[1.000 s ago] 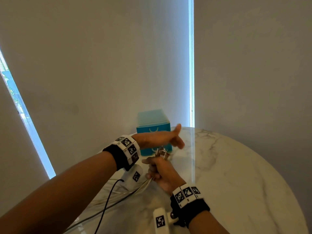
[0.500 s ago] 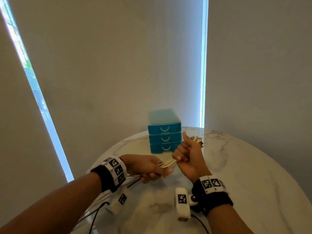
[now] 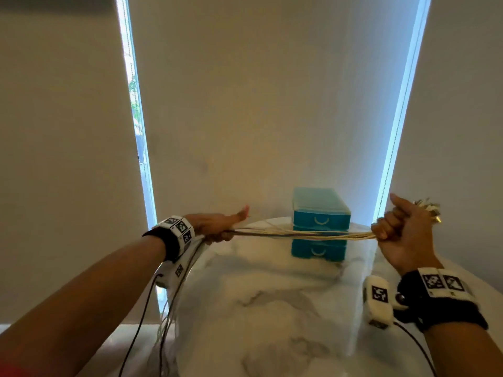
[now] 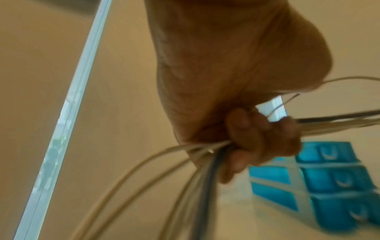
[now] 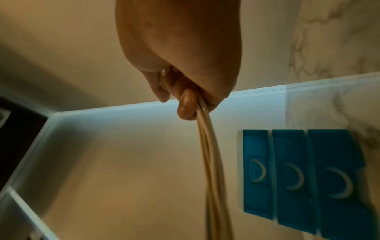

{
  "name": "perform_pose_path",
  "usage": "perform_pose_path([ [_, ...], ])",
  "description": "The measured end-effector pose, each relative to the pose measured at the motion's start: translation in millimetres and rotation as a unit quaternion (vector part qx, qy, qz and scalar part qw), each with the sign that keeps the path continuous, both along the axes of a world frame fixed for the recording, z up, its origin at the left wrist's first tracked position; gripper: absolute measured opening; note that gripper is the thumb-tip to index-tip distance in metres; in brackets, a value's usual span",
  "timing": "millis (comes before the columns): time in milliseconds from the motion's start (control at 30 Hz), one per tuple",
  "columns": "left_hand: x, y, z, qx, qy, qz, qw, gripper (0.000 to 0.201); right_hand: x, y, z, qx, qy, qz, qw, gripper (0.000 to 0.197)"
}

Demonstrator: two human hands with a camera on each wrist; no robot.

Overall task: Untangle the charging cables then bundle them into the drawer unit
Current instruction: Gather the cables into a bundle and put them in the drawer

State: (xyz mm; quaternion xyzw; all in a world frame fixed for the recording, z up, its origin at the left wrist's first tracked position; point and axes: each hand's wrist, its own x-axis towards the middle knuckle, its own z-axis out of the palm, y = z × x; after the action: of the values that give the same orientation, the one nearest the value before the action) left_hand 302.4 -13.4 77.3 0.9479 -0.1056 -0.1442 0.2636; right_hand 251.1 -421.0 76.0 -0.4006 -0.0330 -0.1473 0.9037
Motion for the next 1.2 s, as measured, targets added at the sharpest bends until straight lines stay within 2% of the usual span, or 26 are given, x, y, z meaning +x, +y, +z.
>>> perform_pose_path([
  [67,18,12,33,0.08,-0.171,0.05,0.981,0.089,0,19,3,-0.029,-0.014,0.002,0.999,0.058],
  [133,31,22,70,0.167,-0.301,0.044,0.938,0.066,0,34,3,-0.043,-0.032,0.007,0.999,0.06],
  [167,37,27,83,0.175,-0.336,0.028,0.925,0.053,0,38,2,-0.043,-0.039,0.005,0.998,0.06],
  [233,44,33,98,0.165,-0.381,-0.014,0.91,0.046,-3,40,3,-0.027,-0.042,-0.013,0.999,0.06],
  [300,46,33,87,0.173,-0.384,-0.03,0.906,0.047,-7,36,5,-0.014,-0.042,-0.026,0.999,0.058],
  [367,48,31,46,0.213,-0.344,-0.034,0.914,0.041,-8,36,-2,-0.026,-0.033,-0.02,0.999,0.054],
  [433,51,31,-12,0.316,-0.242,-0.026,0.917,0.029,-9,44,-22,-0.087,-0.01,-0.008,0.996,0.047],
  [500,51,25,-57,0.365,-0.115,-0.013,0.924,0.038,-12,56,-49,-0.155,0.015,-0.002,0.988,0.045],
  [567,54,11,-66,0.302,-0.06,0.004,0.951,0.049,-17,65,-70,-0.164,0.033,0.003,0.986,0.045],
  [600,54,0,-60,0.26,-0.068,-0.003,0.963,0.054,-18,67,-75,-0.152,0.038,0.004,0.988,0.044],
  [667,45,-32,-42,0.174,-0.144,-0.028,0.974,0.058,-18,70,-82,-0.128,0.04,0.005,0.991,0.043],
  [733,26,-75,-29,0.065,-0.207,-0.082,0.973,0.045,-17,74,-83,-0.106,0.036,0.013,0.994,0.039],
  [767,12,-100,-29,-0.003,-0.193,-0.106,0.975,0.039,-16,76,-82,-0.097,0.029,0.017,0.995,0.034],
  [800,-1,-126,-32,-0.068,-0.155,-0.132,0.977,0.045,-17,79,-79,-0.089,0.02,0.022,0.996,0.03],
  [867,-27,-173,-45,-0.147,-0.073,-0.175,0.971,0.074,-19,77,-75,-0.072,0.018,0.018,0.997,0.038],
  [933,-41,-201,-62,-0.146,-0.032,-0.182,0.972,0.088,-22,67,-73,-0.051,0.041,0.012,0.998,0.053],
  [1033,-46,-218,-79,-0.145,-0.051,-0.149,0.977,0.1,-26,47,-80,0.004,0.074,0.008,0.997,0.059],
  [1100,-44,-224,-82,-0.148,-0.075,-0.119,0.979,0.093,-26,40,-82,0.026,0.088,-0.003,0.996,0.057],
  [1200,-36,-234,-78,-0.127,-0.174,-0.078,0.973,0.068,-26,35,-80,0.04,0.098,0.009,0.994,0.055],
])
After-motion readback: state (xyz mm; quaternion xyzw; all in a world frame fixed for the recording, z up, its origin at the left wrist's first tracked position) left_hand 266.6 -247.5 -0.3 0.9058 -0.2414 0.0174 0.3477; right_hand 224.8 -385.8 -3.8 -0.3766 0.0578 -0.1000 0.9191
